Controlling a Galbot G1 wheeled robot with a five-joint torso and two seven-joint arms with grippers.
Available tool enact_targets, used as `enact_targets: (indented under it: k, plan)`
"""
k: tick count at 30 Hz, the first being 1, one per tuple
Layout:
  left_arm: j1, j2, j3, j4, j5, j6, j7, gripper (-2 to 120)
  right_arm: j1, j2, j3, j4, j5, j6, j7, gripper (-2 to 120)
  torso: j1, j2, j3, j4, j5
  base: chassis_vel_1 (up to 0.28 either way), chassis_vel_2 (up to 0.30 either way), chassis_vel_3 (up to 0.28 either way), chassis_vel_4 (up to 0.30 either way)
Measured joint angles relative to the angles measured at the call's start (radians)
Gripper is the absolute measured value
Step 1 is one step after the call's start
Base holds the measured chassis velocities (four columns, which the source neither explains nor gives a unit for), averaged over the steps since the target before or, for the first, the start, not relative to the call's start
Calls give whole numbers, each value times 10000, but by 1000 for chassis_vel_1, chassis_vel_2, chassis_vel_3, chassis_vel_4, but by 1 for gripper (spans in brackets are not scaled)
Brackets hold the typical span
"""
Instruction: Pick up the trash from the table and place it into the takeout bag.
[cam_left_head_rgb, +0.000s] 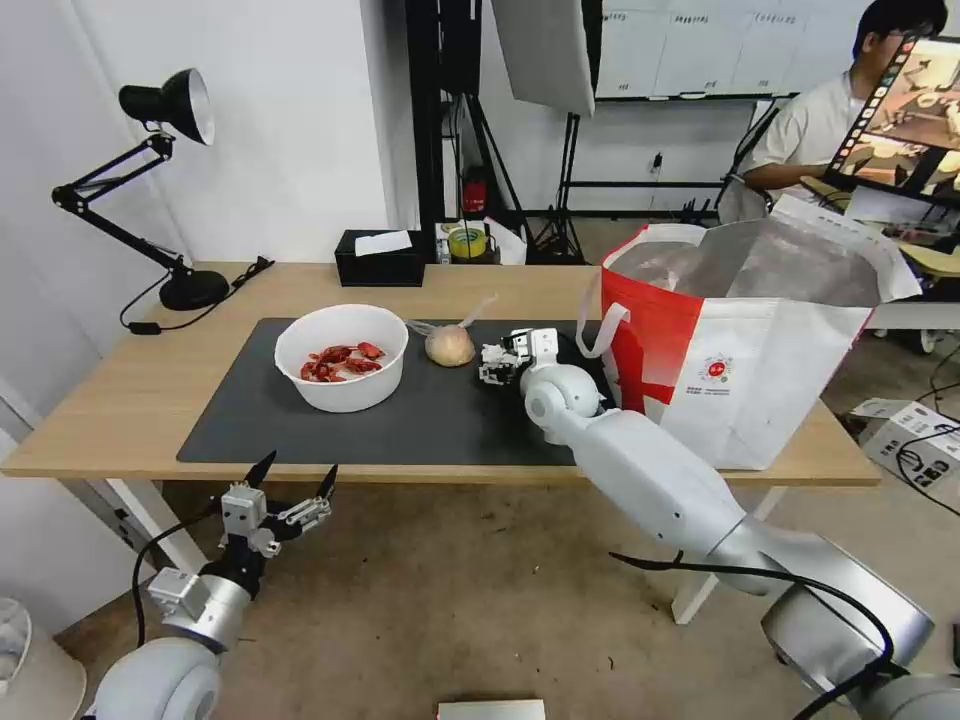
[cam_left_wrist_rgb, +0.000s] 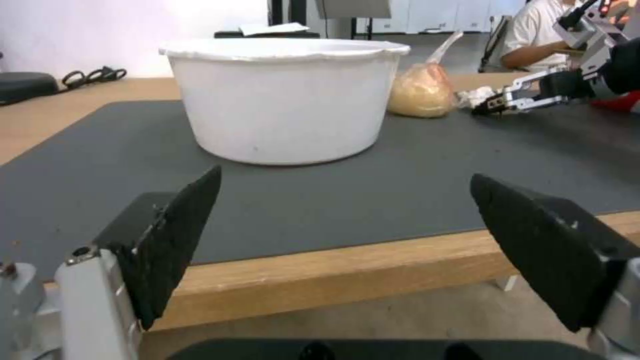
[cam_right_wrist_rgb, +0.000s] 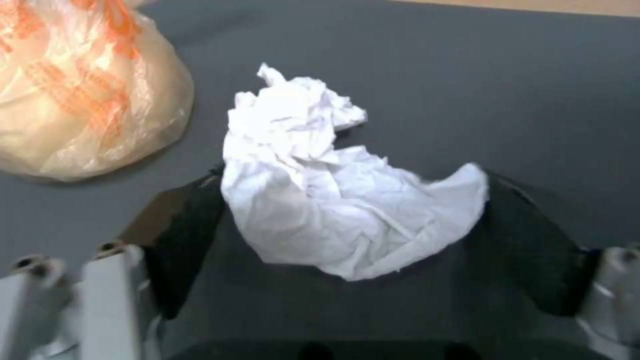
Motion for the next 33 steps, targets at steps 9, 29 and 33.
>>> enact_targets:
  k: [9, 29, 33]
  plan:
    - [59, -8, -10, -23, 0, -24, 5, 100, 34, 32, 25, -73, 24, 136, -162, 100, 1, 0, 1, 2, 0, 0, 0, 0, 0]
    - [81, -13, 59, -78, 21, -51, 7, 100, 18, -40, 31, -20, 46, 349, -211, 34, 1, -1, 1, 1, 0, 0, 0, 0, 0]
    - [74, -6, 96, -87, 30, -53, 7, 100, 3, -83, 21, 35, 53, 357, -211, 18, 1, 0, 1, 2, 0, 0, 0, 0, 0]
